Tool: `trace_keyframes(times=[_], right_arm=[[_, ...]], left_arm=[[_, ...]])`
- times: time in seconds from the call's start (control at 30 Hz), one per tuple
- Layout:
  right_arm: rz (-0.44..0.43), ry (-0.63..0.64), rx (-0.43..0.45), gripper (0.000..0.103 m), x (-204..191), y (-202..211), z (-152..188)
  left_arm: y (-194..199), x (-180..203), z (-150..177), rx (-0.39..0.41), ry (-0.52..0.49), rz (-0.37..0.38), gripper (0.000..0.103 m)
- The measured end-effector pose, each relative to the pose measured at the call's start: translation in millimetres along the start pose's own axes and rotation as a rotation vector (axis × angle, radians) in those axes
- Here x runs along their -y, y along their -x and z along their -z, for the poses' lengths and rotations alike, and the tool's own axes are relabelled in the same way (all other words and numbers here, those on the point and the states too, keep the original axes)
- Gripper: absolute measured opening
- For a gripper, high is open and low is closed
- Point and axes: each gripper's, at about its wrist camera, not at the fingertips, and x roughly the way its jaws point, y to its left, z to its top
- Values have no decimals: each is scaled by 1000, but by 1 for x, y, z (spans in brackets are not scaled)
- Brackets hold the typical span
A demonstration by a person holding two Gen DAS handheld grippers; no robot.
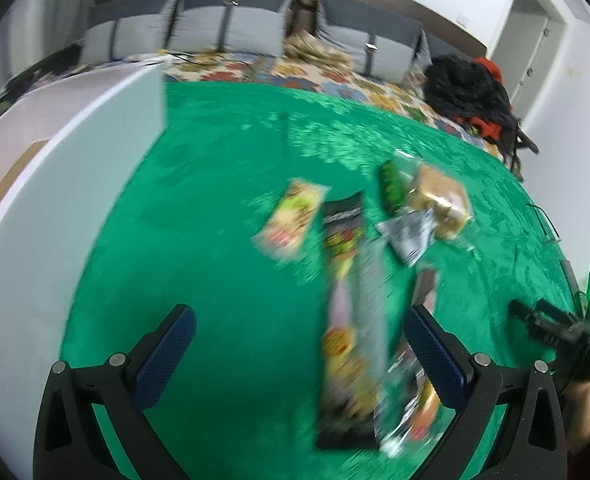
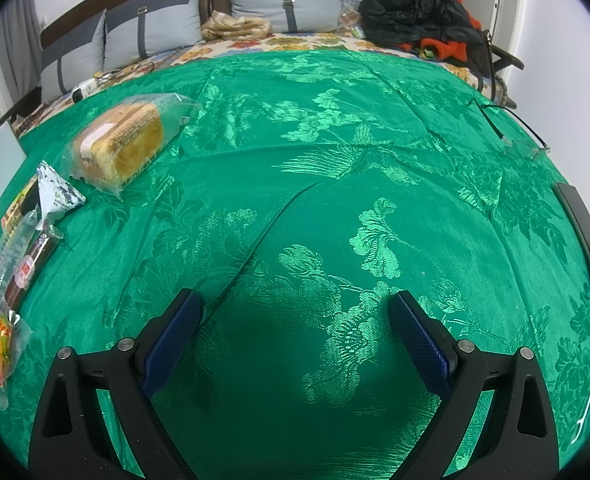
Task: Organize snacks
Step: 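Move the left tool to the long Astavt gummy candy pack and close on it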
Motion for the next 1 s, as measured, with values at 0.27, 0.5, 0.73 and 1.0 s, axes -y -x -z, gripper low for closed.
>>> trace_keyframes(times=[0.27,0.5,0.73,1.0], right_arm=[[1,1,0,98,0,0,0],[1,1,0,98,0,0,0],[2,1,0,98,0,-1,0],[2,1,-1,98,0,-1,0]], left_arm=[[-47,24,-20,-82,-1,-114,102],[-56,13,-5,-126,-9,-170,102],[-52,10,-2,-138,-43,-183,102],[-50,13,-4,-147,-101,-200,102]])
